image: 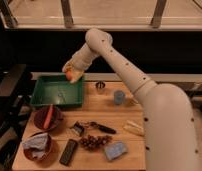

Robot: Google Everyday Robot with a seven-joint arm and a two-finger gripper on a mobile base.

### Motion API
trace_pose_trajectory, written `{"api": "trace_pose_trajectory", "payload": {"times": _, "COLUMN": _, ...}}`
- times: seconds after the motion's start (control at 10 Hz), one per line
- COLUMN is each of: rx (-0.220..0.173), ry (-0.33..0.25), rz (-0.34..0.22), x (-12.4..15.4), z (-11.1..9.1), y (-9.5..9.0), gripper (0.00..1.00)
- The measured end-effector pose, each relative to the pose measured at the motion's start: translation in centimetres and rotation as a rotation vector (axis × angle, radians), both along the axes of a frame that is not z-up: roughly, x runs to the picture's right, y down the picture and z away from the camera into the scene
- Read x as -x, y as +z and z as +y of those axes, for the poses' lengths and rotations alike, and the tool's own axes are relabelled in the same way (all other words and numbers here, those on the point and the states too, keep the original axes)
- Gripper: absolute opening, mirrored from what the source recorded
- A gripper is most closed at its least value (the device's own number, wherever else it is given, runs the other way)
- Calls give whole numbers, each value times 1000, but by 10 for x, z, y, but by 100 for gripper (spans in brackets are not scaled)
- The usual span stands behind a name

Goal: Place apple in tray

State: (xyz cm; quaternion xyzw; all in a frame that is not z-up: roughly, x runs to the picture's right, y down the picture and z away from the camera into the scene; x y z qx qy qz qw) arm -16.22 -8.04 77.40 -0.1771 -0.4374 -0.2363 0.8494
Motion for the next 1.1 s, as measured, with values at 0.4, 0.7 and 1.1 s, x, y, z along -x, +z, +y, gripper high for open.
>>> {"api": "trace_pose_trajectory", "payload": {"times": 0.4, "rx": 67, "ry": -30, "rz": -67, "x": 29, "z": 38, "y": 63, "gripper": 0}}
{"api": "trace_pose_trajectory", "payload": {"times": 0.7, "rx": 126, "ry": -54, "rz": -54, "x": 34, "z": 73, "y": 98, "gripper": 17}}
{"api": "trace_pose_trajectory", "payload": {"times": 1.1, "rx": 191, "ry": -40, "rz": -17, "x": 31, "z": 100, "y": 118, "gripper": 57}}
